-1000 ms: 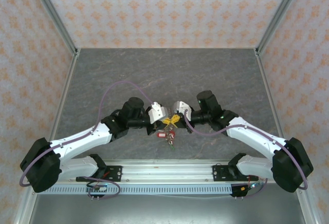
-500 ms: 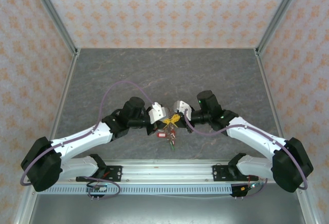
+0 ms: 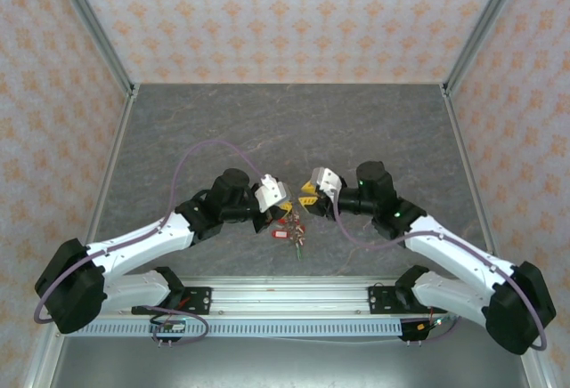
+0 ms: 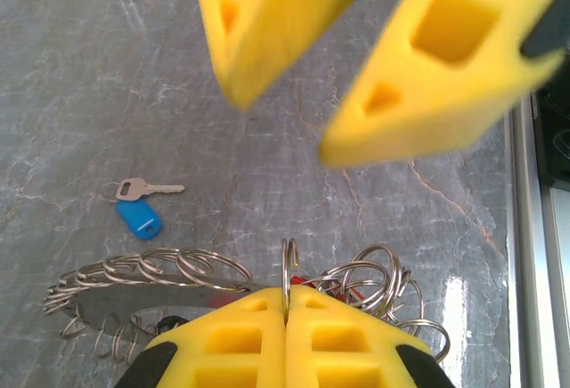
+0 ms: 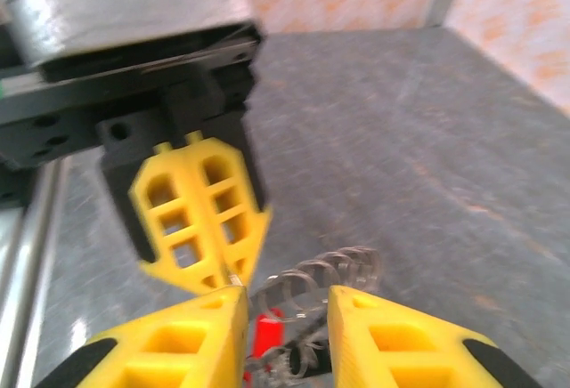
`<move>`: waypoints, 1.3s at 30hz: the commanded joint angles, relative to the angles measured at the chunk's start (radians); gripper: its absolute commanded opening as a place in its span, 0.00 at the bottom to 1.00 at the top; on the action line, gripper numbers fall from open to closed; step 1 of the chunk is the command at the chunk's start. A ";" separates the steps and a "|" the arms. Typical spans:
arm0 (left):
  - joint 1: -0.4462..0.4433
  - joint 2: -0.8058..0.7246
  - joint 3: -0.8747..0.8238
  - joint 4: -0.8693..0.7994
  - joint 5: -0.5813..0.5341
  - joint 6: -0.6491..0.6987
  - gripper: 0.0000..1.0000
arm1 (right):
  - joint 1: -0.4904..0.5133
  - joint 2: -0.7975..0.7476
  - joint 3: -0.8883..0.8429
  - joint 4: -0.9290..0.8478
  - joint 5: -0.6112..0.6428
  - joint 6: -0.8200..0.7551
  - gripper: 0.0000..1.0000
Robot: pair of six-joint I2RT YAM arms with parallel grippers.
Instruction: Put the keys on the keyring
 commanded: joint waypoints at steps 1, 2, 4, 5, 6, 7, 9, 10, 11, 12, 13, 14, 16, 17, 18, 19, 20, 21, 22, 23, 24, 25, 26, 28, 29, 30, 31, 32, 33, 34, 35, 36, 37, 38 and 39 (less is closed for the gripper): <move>-0.006 -0.029 0.009 0.031 -0.038 -0.017 0.00 | 0.002 -0.036 -0.021 0.157 0.286 0.133 0.28; -0.006 -0.028 0.014 0.026 -0.047 -0.019 0.00 | 0.001 -0.035 -0.013 0.147 0.362 0.166 0.28; -0.006 -0.026 0.021 0.017 -0.067 -0.019 0.00 | -0.008 -0.025 -0.004 0.131 0.448 0.207 0.23; -0.006 -0.025 0.025 0.010 -0.077 -0.016 0.00 | -0.018 -0.012 -0.008 0.138 0.503 0.244 0.16; -0.006 -0.022 0.028 0.005 -0.089 -0.016 0.00 | -0.030 0.004 -0.010 0.148 0.575 0.298 0.10; -0.006 -0.020 0.034 -0.003 -0.105 -0.016 0.00 | -0.056 0.026 -0.008 0.144 0.645 0.375 0.08; -0.006 -0.023 0.037 -0.011 -0.111 -0.015 0.00 | -0.120 0.069 0.013 0.080 0.696 0.504 0.11; -0.006 -0.027 0.035 -0.009 -0.108 -0.014 0.00 | -0.152 0.090 0.025 0.047 0.688 0.561 0.11; -0.006 -0.030 0.034 -0.007 -0.105 -0.017 0.00 | -0.178 0.108 0.035 0.014 0.673 0.613 0.11; -0.006 -0.032 0.034 -0.006 -0.103 -0.020 0.00 | -0.205 0.132 0.051 -0.021 0.642 0.670 0.10; -0.006 -0.032 0.035 -0.006 -0.105 -0.023 0.00 | -0.226 0.157 0.072 -0.050 0.585 0.705 0.11; -0.006 -0.034 0.035 -0.005 -0.106 -0.026 0.00 | -0.237 0.183 0.087 -0.071 0.518 0.716 0.12; -0.006 -0.035 0.033 -0.003 -0.107 -0.032 0.00 | -0.240 0.252 0.136 -0.129 0.403 0.715 0.14; -0.006 -0.036 0.032 0.000 -0.107 -0.036 0.00 | -0.240 0.286 0.164 -0.163 0.373 0.730 0.14; -0.006 -0.036 0.030 0.001 -0.110 -0.038 0.00 | -0.241 0.322 0.198 -0.212 0.362 0.750 0.15; -0.006 -0.037 0.030 0.002 -0.112 -0.041 0.00 | -0.240 0.358 0.230 -0.260 0.356 0.758 0.15; -0.006 -0.037 0.030 0.001 -0.112 -0.043 0.00 | -0.242 0.387 0.256 -0.294 0.345 0.755 0.16; -0.006 -0.037 0.030 0.001 -0.113 -0.045 0.00 | -0.242 0.415 0.279 -0.323 0.331 0.754 0.16; -0.006 -0.039 0.030 0.001 -0.115 -0.047 0.00 | -0.240 0.439 0.297 -0.343 0.323 0.759 0.16; -0.006 -0.041 0.029 -0.001 -0.117 -0.048 0.00 | -0.239 0.454 0.307 -0.352 0.322 0.774 0.16; -0.006 -0.041 0.028 -0.002 -0.120 -0.049 0.00 | -0.239 0.475 0.316 -0.358 0.324 0.797 0.17; -0.006 -0.041 0.030 -0.006 -0.121 -0.050 0.00 | -0.239 0.495 0.327 -0.361 0.313 0.812 0.18; -0.006 -0.041 0.030 -0.008 -0.121 -0.049 0.00 | -0.237 0.511 0.334 -0.362 0.291 0.809 0.20; -0.006 -0.045 0.029 -0.006 -0.120 -0.051 0.00 | -0.225 0.547 0.357 -0.378 0.268 0.789 0.24; -0.006 -0.045 0.028 -0.004 -0.119 -0.052 0.00 | -0.220 0.562 0.370 -0.391 0.271 0.778 0.25; -0.006 -0.044 0.029 -0.003 -0.119 -0.053 0.00 | -0.214 0.583 0.386 -0.407 0.276 0.765 0.26; -0.006 -0.042 0.030 -0.003 -0.119 -0.054 0.00 | -0.209 0.603 0.402 -0.423 0.282 0.751 0.26; -0.006 -0.041 0.031 -0.002 -0.117 -0.055 0.00 | -0.205 0.622 0.419 -0.439 0.289 0.740 0.27; -0.006 -0.040 0.033 -0.002 -0.115 -0.056 0.00 | -0.202 0.644 0.440 -0.462 0.299 0.730 0.27; -0.006 -0.039 0.033 -0.002 -0.114 -0.057 0.00 | -0.199 0.662 0.460 -0.484 0.312 0.724 0.27; -0.006 -0.039 0.034 -0.002 -0.114 -0.058 0.00 | -0.198 0.676 0.474 -0.498 0.316 0.721 0.27; -0.006 -0.041 0.034 -0.002 -0.112 -0.058 0.00 | -0.198 0.694 0.492 -0.515 0.315 0.713 0.28; -0.006 -0.041 0.035 -0.004 -0.112 -0.058 0.00 | -0.198 0.706 0.505 -0.524 0.313 0.707 0.28; -0.006 -0.042 0.032 -0.005 -0.111 -0.058 0.00 | -0.196 0.713 0.513 -0.528 0.315 0.704 0.28; -0.006 -0.041 0.034 -0.006 -0.112 -0.058 0.00 | -0.197 0.720 0.521 -0.531 0.319 0.703 0.28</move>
